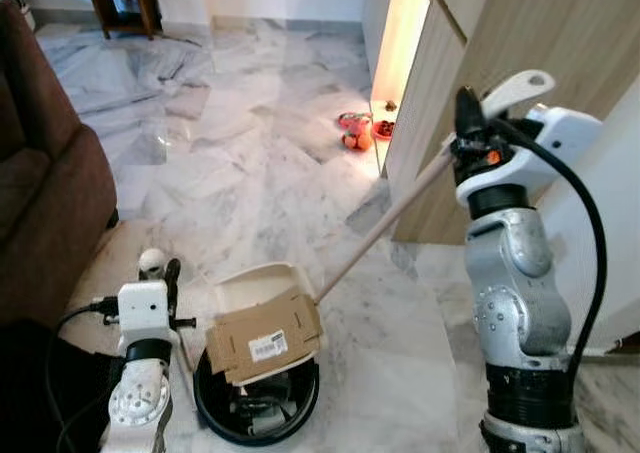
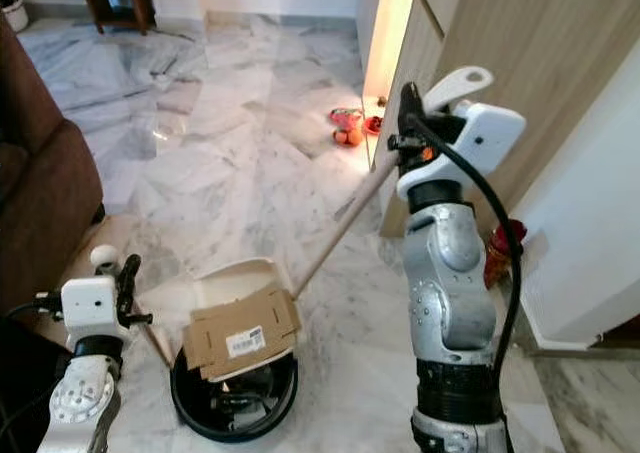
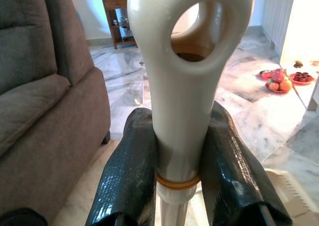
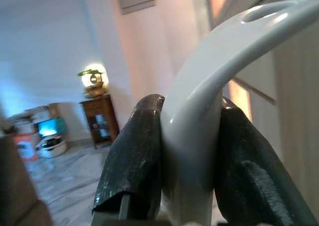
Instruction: Sweep floor
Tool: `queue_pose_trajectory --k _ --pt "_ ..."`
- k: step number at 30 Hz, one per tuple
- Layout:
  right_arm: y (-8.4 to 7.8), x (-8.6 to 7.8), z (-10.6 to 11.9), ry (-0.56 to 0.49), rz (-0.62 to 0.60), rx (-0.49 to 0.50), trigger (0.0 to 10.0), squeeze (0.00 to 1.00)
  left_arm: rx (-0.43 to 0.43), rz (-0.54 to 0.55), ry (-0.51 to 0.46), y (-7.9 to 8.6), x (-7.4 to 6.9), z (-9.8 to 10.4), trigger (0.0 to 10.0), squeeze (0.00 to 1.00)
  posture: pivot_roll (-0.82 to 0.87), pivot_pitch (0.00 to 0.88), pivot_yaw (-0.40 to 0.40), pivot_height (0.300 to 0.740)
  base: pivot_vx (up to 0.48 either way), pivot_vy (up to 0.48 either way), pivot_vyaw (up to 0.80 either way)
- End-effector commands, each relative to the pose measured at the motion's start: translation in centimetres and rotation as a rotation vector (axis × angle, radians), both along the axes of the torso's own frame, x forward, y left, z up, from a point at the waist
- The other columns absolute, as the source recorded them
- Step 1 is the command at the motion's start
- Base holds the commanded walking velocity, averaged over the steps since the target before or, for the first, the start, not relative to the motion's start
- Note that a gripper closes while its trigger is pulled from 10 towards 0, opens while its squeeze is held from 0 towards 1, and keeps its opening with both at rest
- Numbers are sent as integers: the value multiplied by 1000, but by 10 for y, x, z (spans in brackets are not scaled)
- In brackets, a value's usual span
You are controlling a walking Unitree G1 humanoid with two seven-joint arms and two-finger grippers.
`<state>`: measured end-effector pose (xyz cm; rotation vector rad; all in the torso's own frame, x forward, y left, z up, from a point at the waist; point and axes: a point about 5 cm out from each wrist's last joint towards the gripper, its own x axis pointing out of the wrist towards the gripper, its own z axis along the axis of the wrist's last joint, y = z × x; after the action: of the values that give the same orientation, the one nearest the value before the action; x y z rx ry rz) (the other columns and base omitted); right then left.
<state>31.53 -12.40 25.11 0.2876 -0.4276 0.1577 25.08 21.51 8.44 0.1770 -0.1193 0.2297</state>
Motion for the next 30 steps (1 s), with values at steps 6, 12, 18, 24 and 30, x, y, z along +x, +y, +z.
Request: queue_pose_trajectory --k 6,12,18,24,30 --pt "37 -23 19 -152 110 -66 10000 0 21 -4 -30 2 -1 6 10000 0 159 85 -15 740 0 0 0" --pt "57 -36 28 -252 182 -118 10000 0 25 -4 -36 3 0 8 10000 0 168 72 -15 740 0 0 0" --pt "70 -46 37 -334 208 -125 10000 0 29 -5 -44 4 2 10 10000 0 177 59 -15 740 0 0 0" --pt "87 -58 43 -409 255 -165 10000 0 38 -10 -56 3 4 13 10000 0 198 59 -16 740 0 0 0" --pt "103 -71 44 -530 290 -271 10000 0 42 -12 -61 4 5 15 10000 0 204 60 -17 740 0 0 0"
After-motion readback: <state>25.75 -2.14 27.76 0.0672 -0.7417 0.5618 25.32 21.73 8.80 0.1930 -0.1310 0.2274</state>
